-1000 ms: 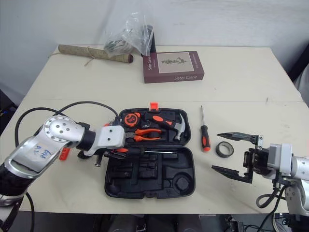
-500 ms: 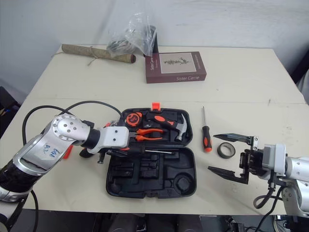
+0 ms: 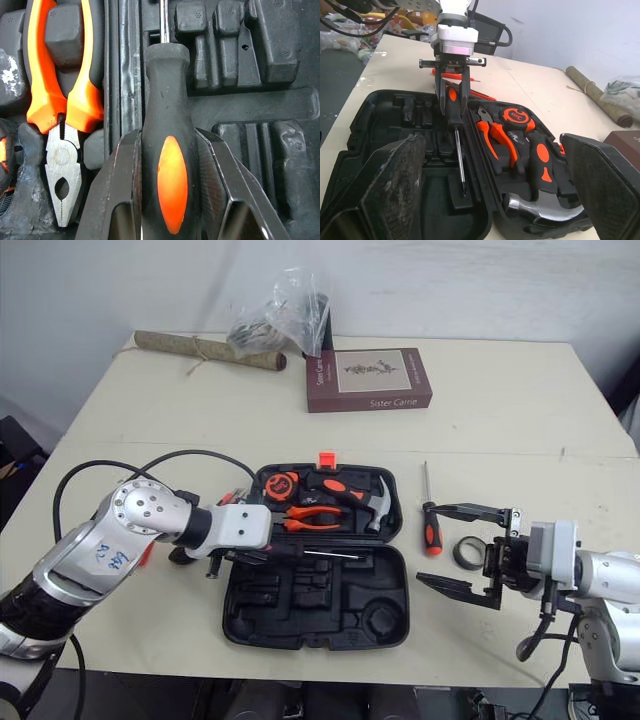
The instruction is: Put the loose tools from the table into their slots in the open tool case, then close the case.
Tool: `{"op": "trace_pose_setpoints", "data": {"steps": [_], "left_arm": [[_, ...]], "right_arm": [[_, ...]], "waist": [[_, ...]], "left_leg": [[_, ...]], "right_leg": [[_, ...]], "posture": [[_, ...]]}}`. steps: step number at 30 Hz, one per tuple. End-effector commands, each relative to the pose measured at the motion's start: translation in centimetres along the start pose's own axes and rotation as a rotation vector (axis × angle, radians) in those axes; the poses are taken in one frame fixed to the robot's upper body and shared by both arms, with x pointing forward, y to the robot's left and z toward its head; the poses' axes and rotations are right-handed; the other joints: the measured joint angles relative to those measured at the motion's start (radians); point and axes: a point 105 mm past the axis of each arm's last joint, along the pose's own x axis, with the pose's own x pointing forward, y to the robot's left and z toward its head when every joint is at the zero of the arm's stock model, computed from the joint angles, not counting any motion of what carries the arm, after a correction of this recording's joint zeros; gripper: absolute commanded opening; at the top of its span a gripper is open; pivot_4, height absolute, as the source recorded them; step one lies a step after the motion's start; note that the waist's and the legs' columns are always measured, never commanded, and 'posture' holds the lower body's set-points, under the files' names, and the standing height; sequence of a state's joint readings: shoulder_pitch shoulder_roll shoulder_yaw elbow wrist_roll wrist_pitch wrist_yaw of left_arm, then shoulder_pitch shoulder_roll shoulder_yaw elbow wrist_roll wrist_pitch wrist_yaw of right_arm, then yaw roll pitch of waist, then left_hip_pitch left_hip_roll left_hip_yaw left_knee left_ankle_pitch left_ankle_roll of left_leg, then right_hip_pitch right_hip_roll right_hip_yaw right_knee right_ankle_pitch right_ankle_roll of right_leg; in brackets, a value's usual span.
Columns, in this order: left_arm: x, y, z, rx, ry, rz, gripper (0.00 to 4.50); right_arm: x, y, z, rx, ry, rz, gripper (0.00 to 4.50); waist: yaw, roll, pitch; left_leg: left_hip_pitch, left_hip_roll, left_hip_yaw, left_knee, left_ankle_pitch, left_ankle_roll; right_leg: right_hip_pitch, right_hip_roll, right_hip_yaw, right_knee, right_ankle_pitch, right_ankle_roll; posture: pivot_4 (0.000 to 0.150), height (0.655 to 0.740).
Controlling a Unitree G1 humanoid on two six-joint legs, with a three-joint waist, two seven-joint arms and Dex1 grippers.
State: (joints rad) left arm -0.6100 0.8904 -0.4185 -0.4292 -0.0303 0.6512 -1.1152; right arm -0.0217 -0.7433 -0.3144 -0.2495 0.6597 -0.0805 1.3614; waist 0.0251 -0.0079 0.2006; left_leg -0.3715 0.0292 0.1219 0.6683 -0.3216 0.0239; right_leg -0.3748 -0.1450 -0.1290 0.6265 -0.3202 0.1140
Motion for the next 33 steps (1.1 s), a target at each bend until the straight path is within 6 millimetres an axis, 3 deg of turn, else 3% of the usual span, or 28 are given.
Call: {"op": "trace_pose_setpoints", "data": {"steps": [1, 6, 12, 17, 29, 33], "left_arm": [[0.9, -1.2, 0.0, -0.006, -0.005, -0.047, 0.8], [0.6, -1.0, 0.5, -0.019, -0.019, -0.041, 0.8], [0.4, -0.4, -0.7, -0.04, 0.042, -0.003, 0.8], [-0.3, 0.1, -0.5, -0.062, 0.044, 0.013, 0.8], [0.2, -0.2, -0.7, -0.061, 0.05, 0.004, 0.8], [-0.4, 0.9, 1.4, 0.025, -0.073, 0.054, 2.68]], "right_arm": [[0.4, -0.1, 0.8, -0.031, 0.0, 0.02, 4.5], [0.7, -0.4, 0.7, -0.027, 0.002, 0.018, 4.5], [1.0, -0.6, 0.6, -0.023, 0.002, 0.017, 4.5], [1.0, -0.7, 0.4, -0.02, 0.002, 0.016, 4.5], [0.6, -0.2, 0.2, -0.01, -0.001, 0.019, 4.5], [0.2, 0.2, 0.1, -0.001, 0.002, 0.022, 4.5]], "waist": [[0.0, 0.0, 0.0], [-0.001, 0.0, 0.0], [-0.002, 0.0, 0.0], [-0.002, 0.0, 0.0], [-0.002, 0.0, 0.0], [0.001, 0.0, 0.0]], "left_leg": [[0.0, 0.0, 0.0, 0.0, 0.0, 0.0], [0.0, 0.0, 0.0, 0.0, 0.0, 0.0], [0.0, 0.0, 0.0, 0.0, 0.0, 0.0], [0.0, 0.0, 0.0, 0.0, 0.0, 0.0], [0.0, 0.0, 0.0, 0.001, 0.0, 0.0], [-0.001, 0.0, -0.001, 0.001, 0.0, 0.001]], "right_leg": [[0.0, 0.0, 0.0, 0.0, 0.0, 0.0], [0.0, 0.0, 0.0, 0.0, 0.0, 0.0], [0.0, 0.0, 0.0, 0.0, 0.0, 0.0], [0.0, 0.0, 0.0, 0.001, 0.0, 0.0], [0.0, 0.0, 0.0, 0.001, 0.0, 0.0], [0.0, 0.0, 0.0, 0.001, 0.0, 0.0]], "posture": [[0.15, 0.74], [0.15, 0.74], [0.15, 0.74], [0.15, 0.74], [0.15, 0.74], [0.15, 0.74]]}}
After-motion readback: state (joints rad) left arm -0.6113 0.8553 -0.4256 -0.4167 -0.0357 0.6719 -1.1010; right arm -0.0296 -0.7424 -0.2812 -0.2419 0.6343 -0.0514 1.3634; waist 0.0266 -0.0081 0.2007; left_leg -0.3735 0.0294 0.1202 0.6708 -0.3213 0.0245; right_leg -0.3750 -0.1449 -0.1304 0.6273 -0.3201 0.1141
